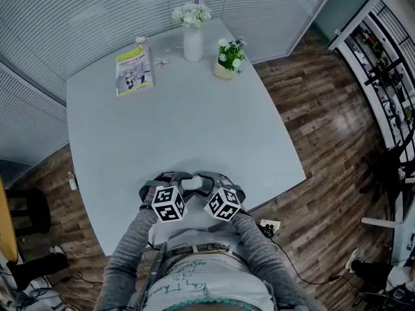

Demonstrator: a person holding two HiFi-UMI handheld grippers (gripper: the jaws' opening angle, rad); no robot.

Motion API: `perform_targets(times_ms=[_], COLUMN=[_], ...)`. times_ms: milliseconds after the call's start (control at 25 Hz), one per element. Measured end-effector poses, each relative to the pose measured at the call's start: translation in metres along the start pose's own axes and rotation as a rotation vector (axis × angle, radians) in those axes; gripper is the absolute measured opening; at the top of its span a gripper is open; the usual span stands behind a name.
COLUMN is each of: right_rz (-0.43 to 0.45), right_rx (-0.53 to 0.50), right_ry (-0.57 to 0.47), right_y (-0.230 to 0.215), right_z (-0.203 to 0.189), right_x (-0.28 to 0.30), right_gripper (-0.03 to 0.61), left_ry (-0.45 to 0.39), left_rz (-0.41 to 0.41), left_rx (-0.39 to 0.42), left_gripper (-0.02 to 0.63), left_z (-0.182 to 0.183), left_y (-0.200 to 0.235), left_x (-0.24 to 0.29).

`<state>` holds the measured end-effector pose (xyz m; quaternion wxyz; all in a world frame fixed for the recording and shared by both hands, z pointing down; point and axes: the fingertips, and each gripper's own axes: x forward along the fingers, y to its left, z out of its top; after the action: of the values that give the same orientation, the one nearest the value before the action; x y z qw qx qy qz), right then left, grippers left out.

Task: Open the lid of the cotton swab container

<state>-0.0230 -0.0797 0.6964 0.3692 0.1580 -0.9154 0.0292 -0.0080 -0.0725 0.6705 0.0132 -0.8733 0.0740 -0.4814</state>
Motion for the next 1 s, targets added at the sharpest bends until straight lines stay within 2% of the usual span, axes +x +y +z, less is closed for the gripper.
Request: perform_targets(times_ms=[320,520,760,1000], right_rz=[0.002,0.006,0.001,0.002], right_rx=[-0.003,-0.012,-0.014,-0.02], right_ry=[-0.001,0.001,-0.001,0.001], right_y=[0.0,0.001,0.0,0.0], right_z=[0.002,0.001,0.002,0.0], right_x=[-0.001,0.001,0.001,0.001], right_gripper=[0.25,0.25,0.25,0.249], left_ry=[-0.011,-0.045,-0.064,-0.082], left_rz=[-0.069,-0.146,-0.157,-0.113], left_rx=[-0.042,-0.13,-0.115,-0.091], left_gripper=[0.181,0.179,0.183,0.184], left_z=[0.003,0.004,0.004,0.006], left_y=[0.0,0.002,0.003,0.005], left_x=[-0.005,-0.01,-0.012,-0.015])
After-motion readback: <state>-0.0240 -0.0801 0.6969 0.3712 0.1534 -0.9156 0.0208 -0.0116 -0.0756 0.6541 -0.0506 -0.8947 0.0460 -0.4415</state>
